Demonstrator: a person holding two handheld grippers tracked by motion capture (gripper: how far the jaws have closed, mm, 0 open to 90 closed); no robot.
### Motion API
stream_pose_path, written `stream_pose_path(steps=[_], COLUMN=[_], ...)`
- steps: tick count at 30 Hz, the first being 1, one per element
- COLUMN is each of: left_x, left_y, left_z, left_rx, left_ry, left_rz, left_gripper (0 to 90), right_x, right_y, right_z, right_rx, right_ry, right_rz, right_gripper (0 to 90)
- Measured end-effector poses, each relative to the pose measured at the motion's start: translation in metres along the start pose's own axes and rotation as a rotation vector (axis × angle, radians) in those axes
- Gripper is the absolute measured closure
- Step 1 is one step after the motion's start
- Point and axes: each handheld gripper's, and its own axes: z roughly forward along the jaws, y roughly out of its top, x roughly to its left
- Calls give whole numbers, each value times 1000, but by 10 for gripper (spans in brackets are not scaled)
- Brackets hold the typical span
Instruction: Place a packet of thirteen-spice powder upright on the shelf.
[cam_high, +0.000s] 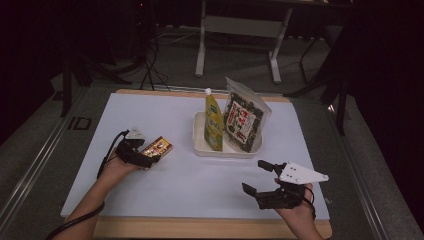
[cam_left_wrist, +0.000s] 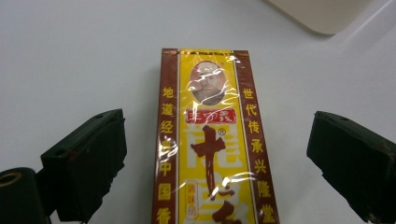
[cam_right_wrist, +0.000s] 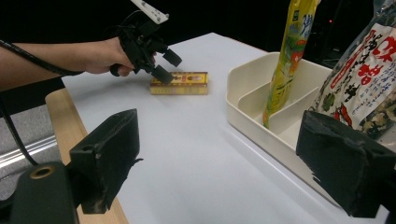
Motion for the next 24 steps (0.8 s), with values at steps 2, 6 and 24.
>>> stream_pose_path(steps=[2,6,24], left_x=[-1,-2,-10], left_y=[2,6,17], left_z=[4,11,23], left_rx=[25,66,241], left_ry=[10,33,96], left_rz=[6,1,77], left_gripper=[55,73,292], right_x=[-1,0,-1], right_y=[0,0,1], right_z=[0,-1,-1], right_rx=[3,1,15], right_ry=[2,-5,-8], right_rz=[1,-3,-4], right_gripper=[133,133,137])
